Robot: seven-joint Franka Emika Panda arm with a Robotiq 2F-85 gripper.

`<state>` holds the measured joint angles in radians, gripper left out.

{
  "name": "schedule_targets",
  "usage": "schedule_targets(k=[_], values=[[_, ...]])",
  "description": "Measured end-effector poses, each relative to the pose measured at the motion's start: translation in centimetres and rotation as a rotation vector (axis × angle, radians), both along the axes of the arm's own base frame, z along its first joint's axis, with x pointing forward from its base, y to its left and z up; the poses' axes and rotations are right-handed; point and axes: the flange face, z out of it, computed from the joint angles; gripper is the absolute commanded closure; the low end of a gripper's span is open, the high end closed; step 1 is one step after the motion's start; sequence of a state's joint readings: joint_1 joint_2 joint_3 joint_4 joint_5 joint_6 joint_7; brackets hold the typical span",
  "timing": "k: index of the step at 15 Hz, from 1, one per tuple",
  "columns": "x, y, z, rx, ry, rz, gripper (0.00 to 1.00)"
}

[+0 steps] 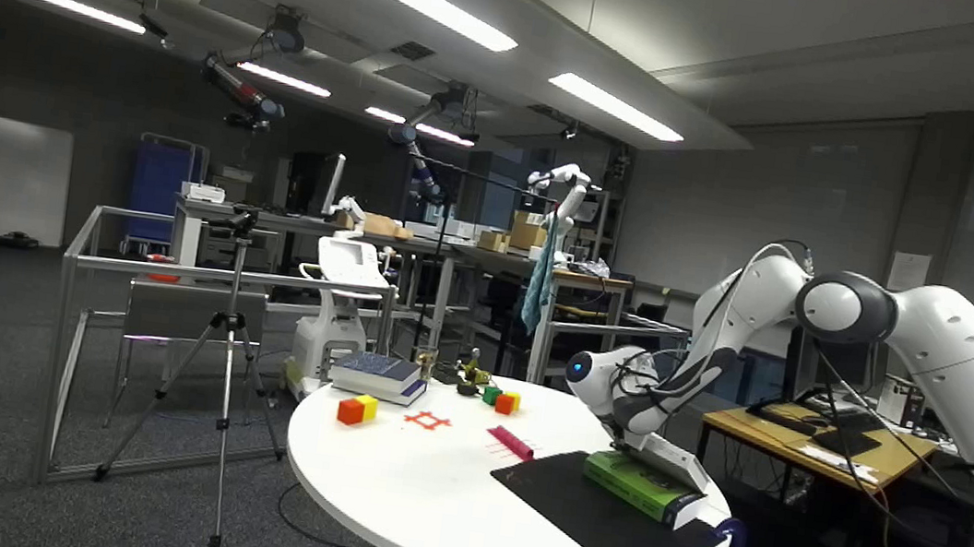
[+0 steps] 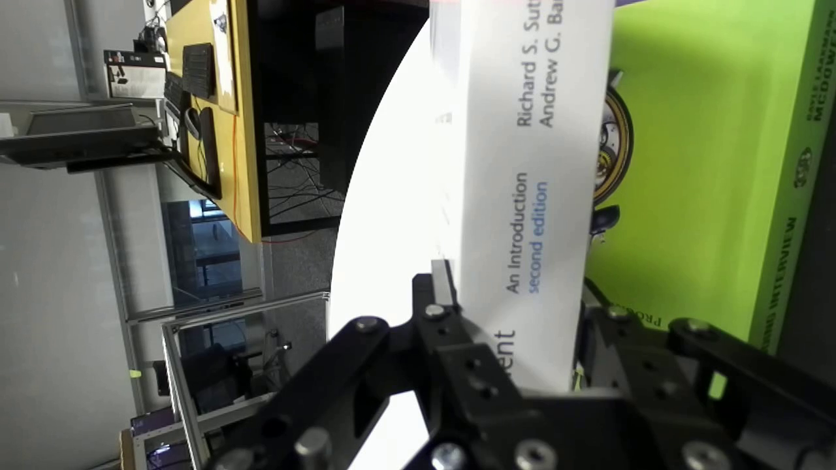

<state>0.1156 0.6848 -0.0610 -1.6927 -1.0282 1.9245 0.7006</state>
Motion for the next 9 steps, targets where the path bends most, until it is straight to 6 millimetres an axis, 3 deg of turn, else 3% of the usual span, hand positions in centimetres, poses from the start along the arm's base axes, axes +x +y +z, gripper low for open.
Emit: schedule_targets(k=[1,3,5,9], values=[[0.0,0.02,-0.01,0.0,0.0,0.0,0.84],[-0.01,0.06,-0.06,-0.001,0.001,0.001,0.33],[-0.02,0.14,-0.16,-0.001,0.002,0.003,0.29],[-0.04,0.67,-0.43,-0.001,0.006,0.011,0.0]])
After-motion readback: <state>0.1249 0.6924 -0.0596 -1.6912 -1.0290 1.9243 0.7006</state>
